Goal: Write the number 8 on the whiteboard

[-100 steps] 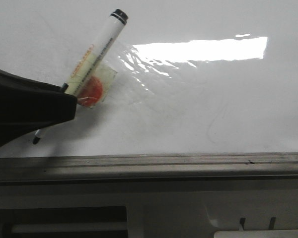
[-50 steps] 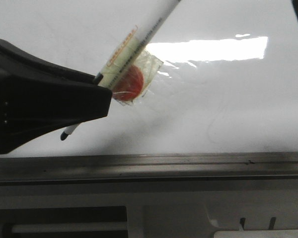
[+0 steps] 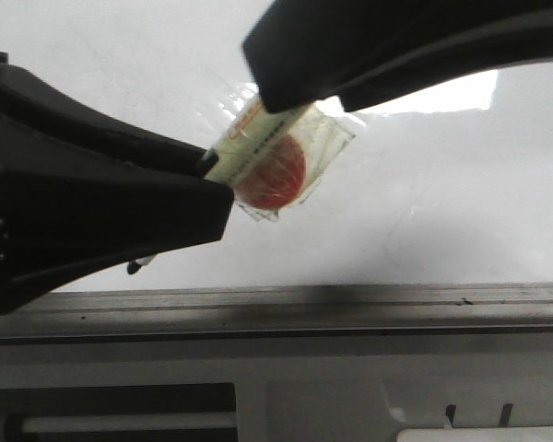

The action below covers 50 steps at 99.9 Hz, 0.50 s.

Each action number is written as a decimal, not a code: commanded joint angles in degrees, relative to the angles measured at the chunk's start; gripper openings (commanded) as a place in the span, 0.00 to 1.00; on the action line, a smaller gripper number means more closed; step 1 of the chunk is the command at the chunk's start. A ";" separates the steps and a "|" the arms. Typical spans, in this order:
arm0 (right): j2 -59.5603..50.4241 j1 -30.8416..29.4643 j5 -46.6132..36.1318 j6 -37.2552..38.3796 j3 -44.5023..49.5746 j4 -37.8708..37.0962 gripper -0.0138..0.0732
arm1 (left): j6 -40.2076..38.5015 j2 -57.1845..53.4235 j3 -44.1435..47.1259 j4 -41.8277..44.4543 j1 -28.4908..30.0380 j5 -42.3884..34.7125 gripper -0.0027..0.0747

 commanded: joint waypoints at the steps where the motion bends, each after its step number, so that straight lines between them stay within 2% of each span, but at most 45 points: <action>1: 1.11 0.68 -6.83 -0.33 -2.05 0.68 0.52 | -0.71 -0.75 -1.65 -1.03 -0.45 -5.28 0.01; 11: 2.05 0.68 -6.76 -0.04 -2.05 1.24 0.41 | -0.71 -0.75 -1.65 -1.03 -0.45 -5.28 0.01; 27: 2.30 0.68 -6.48 -0.04 -2.05 2.27 0.10 | -1.30 -0.75 -1.65 -1.75 -0.45 -4.57 0.03; 32: 2.30 0.68 -6.71 -0.04 -2.05 2.27 0.08 | -1.30 -0.75 -1.65 -1.75 -0.45 -4.47 0.09; 39: 2.30 0.68 -6.80 -0.04 -2.05 2.27 0.08 | -1.30 -0.75 -1.65 -1.75 -0.45 -4.43 0.23; 40: 2.30 0.68 -6.80 -0.04 -2.05 2.27 0.08 | -1.30 -0.75 -1.65 -1.75 -0.45 -4.43 0.28; 50: 2.30 0.68 -6.80 -0.04 -2.05 2.27 0.08 | -2.48 -0.75 -1.65 -1.75 -0.45 -3.74 0.45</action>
